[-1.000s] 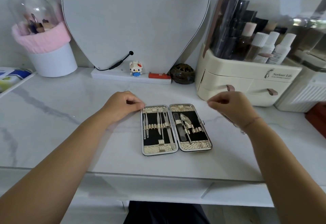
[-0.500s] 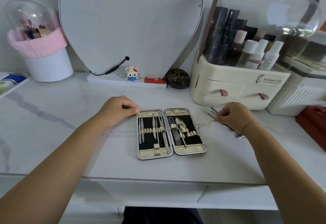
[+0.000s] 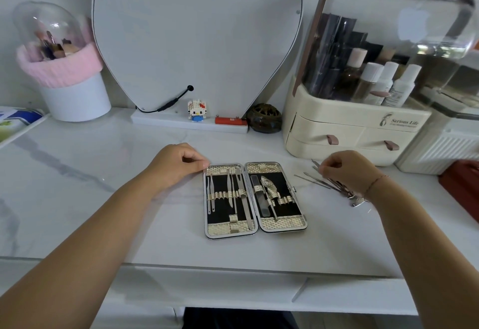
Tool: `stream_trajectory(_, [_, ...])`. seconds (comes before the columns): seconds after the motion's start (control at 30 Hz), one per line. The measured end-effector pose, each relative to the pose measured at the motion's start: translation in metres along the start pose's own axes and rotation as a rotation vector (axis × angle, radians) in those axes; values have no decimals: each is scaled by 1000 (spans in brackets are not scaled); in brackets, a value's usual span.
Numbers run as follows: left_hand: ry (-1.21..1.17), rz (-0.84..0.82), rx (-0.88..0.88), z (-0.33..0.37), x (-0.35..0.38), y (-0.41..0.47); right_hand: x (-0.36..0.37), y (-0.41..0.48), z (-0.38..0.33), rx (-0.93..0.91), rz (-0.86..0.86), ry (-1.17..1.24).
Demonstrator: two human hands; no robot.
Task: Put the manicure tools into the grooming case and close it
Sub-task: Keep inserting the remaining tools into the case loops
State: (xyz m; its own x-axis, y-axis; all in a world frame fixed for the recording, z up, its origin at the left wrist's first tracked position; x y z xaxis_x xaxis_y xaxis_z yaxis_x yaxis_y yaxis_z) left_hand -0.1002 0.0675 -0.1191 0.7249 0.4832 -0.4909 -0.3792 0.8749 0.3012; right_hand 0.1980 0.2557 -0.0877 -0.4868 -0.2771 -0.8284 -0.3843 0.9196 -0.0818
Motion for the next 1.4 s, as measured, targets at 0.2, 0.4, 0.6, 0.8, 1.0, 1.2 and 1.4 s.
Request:
stream_trajectory(0.2, [-3,1,-9,2,0,-1,20,-17,-36,-71,-275,523])
stream_trajectory(0.4, [8,-1,5,3,1,0,40,-30,-78,-137,-414,683])
stream_trajectory(0.6, [30,-19,15,1,1,1,45,-20,-55,-86,-286,515])
stream_trajectory(0.8, [42,-29,32,0,1,2,46,-14,-51,-148,-162,358])
stream_trajectory(1.0, [57,-25,26,0,1,2,50,-15,-48,-155,-170,226])
stream_trajectory(1.2, [42,-18,24,1,1,1,50,-20,-46,-185,-176,164])
stream_trajectory(1.4, [47,-13,21,1,0,1,51,-21,-45,-205,-196,162])
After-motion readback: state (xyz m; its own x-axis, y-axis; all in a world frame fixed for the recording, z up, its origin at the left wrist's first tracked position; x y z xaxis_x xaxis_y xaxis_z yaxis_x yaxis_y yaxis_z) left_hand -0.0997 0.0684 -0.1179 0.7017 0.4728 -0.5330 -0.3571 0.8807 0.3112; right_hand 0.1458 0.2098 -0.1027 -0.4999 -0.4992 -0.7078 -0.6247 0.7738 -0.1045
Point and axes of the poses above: each hand's wrist, its own y-axis towards the middle knuckle, its own x-axis out of the palm, z = x × y, the point moved 6 cm from there along y, towards the middle knuckle, and after that the axes turned 10 degrees about x, right-handed, at the moved point
